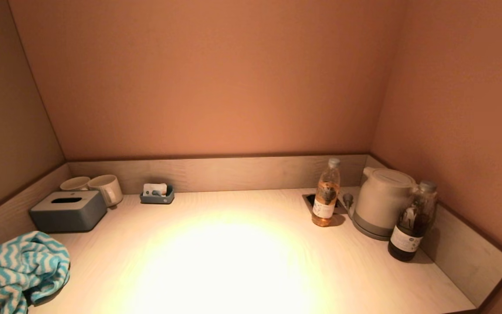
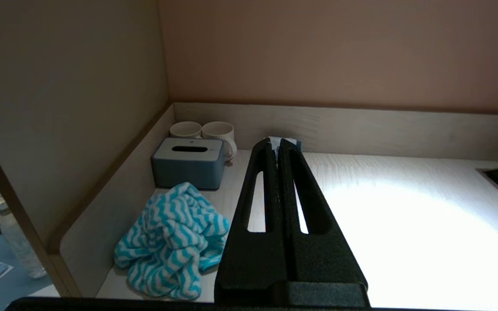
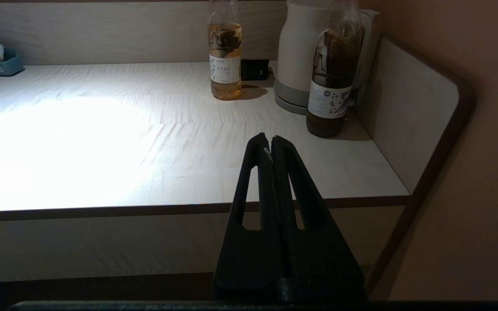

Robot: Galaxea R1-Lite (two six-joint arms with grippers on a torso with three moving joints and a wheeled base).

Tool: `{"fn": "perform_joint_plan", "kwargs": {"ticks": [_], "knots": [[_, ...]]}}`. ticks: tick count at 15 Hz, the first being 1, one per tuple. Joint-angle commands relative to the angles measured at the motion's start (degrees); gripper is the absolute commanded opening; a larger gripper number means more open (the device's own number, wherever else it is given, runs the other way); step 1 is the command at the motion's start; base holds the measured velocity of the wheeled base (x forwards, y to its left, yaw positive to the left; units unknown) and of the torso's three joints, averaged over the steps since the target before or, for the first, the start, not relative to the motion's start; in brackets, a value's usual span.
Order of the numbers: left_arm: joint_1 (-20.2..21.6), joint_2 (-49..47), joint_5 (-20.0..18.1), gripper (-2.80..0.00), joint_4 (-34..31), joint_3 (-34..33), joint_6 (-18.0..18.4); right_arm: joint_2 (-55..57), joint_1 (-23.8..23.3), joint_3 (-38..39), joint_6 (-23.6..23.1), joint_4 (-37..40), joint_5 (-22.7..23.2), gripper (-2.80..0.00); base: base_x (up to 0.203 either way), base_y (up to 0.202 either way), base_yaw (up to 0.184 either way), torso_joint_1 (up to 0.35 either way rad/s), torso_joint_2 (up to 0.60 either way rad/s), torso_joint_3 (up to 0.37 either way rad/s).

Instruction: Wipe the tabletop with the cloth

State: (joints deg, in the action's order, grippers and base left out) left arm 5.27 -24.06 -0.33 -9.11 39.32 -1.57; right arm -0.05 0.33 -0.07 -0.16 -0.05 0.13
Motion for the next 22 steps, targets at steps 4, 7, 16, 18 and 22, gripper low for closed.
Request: {"fn": "perform_joint_plan", "kwargs": {"ticks": [4, 7, 16, 18, 22], "knots": [[-0.67, 7.68, 0.27, -2.80, -1.70, -5.99, 0.34, 0.05, 0.02, -0.01, -0.02, -0.04, 0.04, -2.80, 0.000, 0.000, 0.000, 0.000, 0.00, 0.000], [-3.15, 8.44, 0.28, -2.80, -1.94, -5.90, 0.75, 0.05, 0.02, 0.07, -0.02, -0.04, 0.04, -2.80, 0.000, 0.000, 0.000, 0.000, 0.00, 0.000], [-4.72, 22.11, -2.66, -2.80, -4.27, -14.75, 5.57, 0.05, 0.02, -0.01, -0.02, -0.04, 0.04, -2.80, 0.000, 0.000, 0.000, 0.000, 0.00, 0.000], [-4.74, 24.01, -2.78, -2.80, -2.08, -17.47, 5.74, 0.05, 0.02, -0.01, -0.02, -0.04, 0.04, -2.80, 0.000, 0.000, 0.000, 0.000, 0.00, 0.000], [-4.74, 24.06, -2.53, -2.80, 6.10, -24.06, 6.03, 0.05, 0.02, -0.01, -0.02, -0.04, 0.04, -2.80, 0.000, 0.000, 0.000, 0.000, 0.00, 0.000]]}}
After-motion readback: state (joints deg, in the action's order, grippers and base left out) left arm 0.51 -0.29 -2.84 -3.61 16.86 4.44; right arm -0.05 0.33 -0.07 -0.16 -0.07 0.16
